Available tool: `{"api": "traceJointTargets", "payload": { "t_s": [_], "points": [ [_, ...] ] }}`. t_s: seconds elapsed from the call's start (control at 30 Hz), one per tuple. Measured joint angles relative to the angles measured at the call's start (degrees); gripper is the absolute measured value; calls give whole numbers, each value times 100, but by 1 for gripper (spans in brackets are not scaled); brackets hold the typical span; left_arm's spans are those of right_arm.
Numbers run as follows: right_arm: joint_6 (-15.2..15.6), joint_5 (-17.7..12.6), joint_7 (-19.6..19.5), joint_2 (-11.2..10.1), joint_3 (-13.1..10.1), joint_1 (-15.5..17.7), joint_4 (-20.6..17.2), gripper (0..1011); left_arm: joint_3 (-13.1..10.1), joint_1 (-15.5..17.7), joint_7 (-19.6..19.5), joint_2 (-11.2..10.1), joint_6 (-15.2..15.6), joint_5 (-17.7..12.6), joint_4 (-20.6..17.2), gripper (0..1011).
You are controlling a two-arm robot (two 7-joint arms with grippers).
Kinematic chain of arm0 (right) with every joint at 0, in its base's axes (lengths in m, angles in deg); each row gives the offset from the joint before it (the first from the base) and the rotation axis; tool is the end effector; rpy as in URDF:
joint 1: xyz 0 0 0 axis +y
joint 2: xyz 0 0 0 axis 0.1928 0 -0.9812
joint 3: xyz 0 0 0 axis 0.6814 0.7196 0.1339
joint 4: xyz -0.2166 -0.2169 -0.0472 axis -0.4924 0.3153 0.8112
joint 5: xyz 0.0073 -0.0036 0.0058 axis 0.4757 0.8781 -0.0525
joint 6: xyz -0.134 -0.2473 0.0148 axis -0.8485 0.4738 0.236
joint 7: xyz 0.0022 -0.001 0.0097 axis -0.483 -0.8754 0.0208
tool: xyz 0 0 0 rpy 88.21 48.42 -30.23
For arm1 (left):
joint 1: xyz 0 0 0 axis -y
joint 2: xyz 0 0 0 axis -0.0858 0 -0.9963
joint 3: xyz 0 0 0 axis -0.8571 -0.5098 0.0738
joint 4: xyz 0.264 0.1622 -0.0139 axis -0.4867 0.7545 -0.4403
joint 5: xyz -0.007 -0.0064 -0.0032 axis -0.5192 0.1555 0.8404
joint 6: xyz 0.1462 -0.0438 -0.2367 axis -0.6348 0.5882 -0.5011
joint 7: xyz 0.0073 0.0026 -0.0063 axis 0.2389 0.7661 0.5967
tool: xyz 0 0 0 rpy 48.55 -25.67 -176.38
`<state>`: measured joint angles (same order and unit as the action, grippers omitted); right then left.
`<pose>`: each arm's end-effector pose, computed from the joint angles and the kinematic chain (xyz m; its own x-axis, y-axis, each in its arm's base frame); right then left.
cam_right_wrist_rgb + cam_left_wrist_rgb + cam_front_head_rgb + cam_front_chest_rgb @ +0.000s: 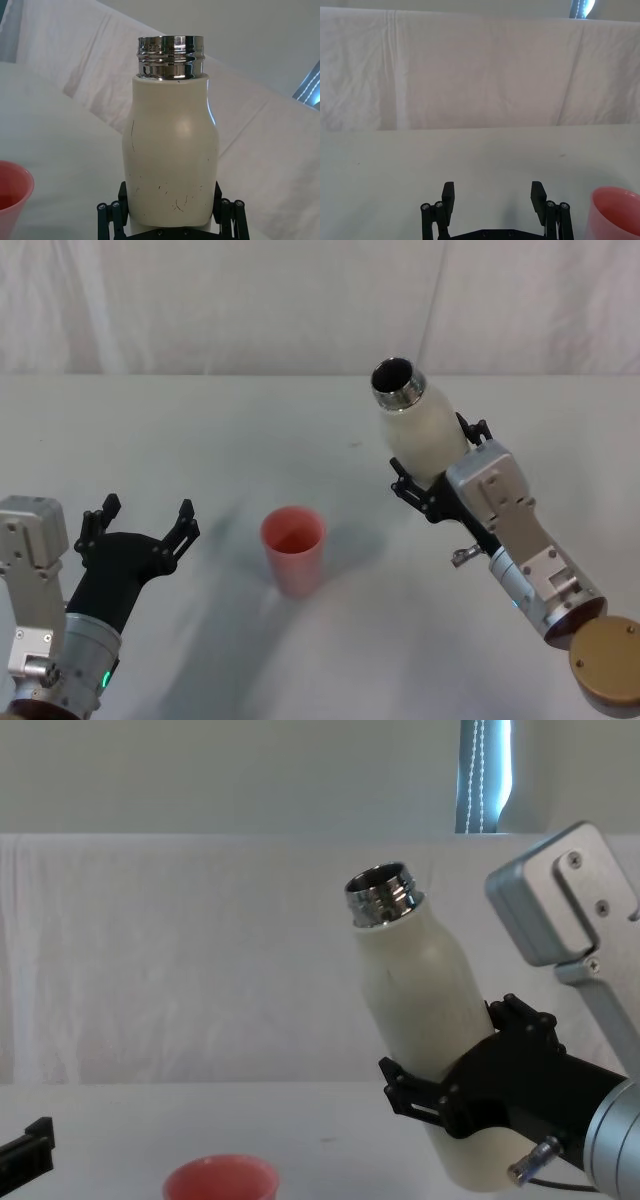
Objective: Grasp the thermos with one hand and pour water into the cup lid.
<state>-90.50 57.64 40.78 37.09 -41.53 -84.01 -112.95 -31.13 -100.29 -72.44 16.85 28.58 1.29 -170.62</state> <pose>0.3071 0.0630 -0.2836 0.3825 -0.7973 0.4670 0.8754 0.4744 0.0930 0.2209 0.0452 -0.3040 0.1244 0.9917 -0.0328 -0.9921 0.1239 -0.0174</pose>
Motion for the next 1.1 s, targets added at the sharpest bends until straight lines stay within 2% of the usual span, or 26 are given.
{"api": "traceJointTargets", "payload": {
  "t_s": [0.23, 0.73, 0.87, 0.93, 1.1],
  "points": [
    [-74, 364, -112, -34, 77, -49, 78, 947, 0, 0, 0, 0, 0, 0, 0, 1001],
    [-192, 1818, -671, -202, 490, -239, 391, 947, 0, 0, 0, 0, 0, 0, 0, 1001],
    [-192, 2114, -809, -231, 587, -283, 474, 947, 0, 0, 0, 0, 0, 0, 0, 1001],
    [-176, 2384, -934, -261, 686, -317, 541, 947, 0, 0, 0, 0, 0, 0, 0, 1001],
    [-124, 2747, -1114, -303, 808, -371, 630, 947, 0, 0, 0, 0, 1, 0, 0, 1001]
  ]
}}
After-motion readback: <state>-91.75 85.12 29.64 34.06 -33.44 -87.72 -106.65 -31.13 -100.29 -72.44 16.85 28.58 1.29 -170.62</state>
